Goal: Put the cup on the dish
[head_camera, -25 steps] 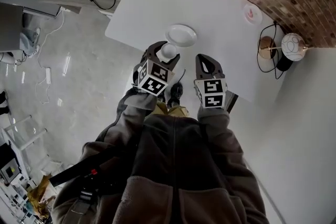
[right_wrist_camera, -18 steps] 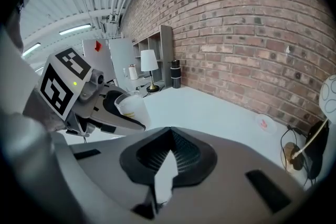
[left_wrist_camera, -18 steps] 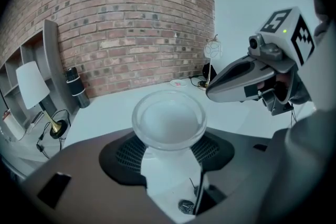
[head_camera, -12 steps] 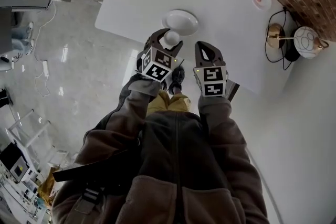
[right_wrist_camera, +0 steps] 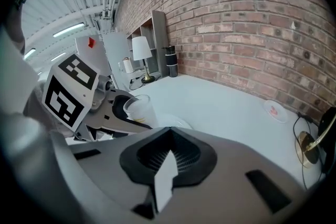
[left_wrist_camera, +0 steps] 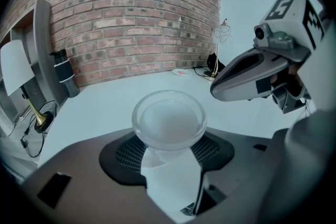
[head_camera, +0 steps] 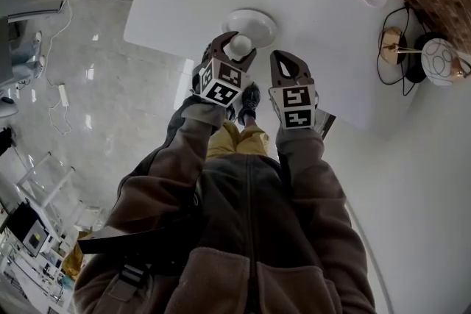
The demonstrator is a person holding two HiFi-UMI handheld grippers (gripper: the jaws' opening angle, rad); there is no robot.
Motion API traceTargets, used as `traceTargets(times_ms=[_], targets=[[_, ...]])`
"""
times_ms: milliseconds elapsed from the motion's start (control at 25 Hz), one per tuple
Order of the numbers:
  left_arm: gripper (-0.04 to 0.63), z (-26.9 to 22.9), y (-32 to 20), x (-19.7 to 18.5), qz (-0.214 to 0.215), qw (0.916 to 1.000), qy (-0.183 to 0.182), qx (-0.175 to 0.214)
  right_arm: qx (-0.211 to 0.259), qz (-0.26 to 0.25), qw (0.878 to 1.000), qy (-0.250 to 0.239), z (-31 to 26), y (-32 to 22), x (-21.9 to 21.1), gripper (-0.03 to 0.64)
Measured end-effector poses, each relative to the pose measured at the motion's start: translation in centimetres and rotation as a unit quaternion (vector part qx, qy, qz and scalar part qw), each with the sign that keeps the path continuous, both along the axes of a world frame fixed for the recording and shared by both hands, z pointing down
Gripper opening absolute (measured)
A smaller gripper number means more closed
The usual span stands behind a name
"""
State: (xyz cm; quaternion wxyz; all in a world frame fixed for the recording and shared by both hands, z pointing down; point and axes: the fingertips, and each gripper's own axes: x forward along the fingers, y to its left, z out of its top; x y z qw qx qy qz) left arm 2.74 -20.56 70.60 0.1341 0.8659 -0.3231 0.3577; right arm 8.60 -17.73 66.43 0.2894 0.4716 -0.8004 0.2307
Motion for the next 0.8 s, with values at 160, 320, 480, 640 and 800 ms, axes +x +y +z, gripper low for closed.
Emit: traceTargets(times_ms=[160,320,480,640,800], targets=[[0.261,1.3,-1.1,0.2,0.0,1.0,-0.003,0.0,-0.008,0.006,1.0,-0.001,1.1,-0.5,0.4,0.002],[0.261,2.6,-2.0,0.4,0.002,1.0,-0.006,-0.003,-0.013,0.011,1.0,-0.004,1.9,-0.7,0.4,0.002],[0.261,4.1,-2.7,0.8,0.001,0.9999,-0.008,-0.008,-0.018,0.016,1.0,-0.006,2.6,-0.5,0.7,0.002],[0.261,5.3,-3.1,1.1,0.006,0.9998,-0.012,-0.016,-0.025,0.02,0.999,-0.005,3.2,-0.1,1.2,0.002],[0.261,6.1,-3.4,1.2,0.008,0.9996,-0.016,-0.022,-0.03,0.025,0.999,-0.006,3.5,0.0,1.5,0.002]])
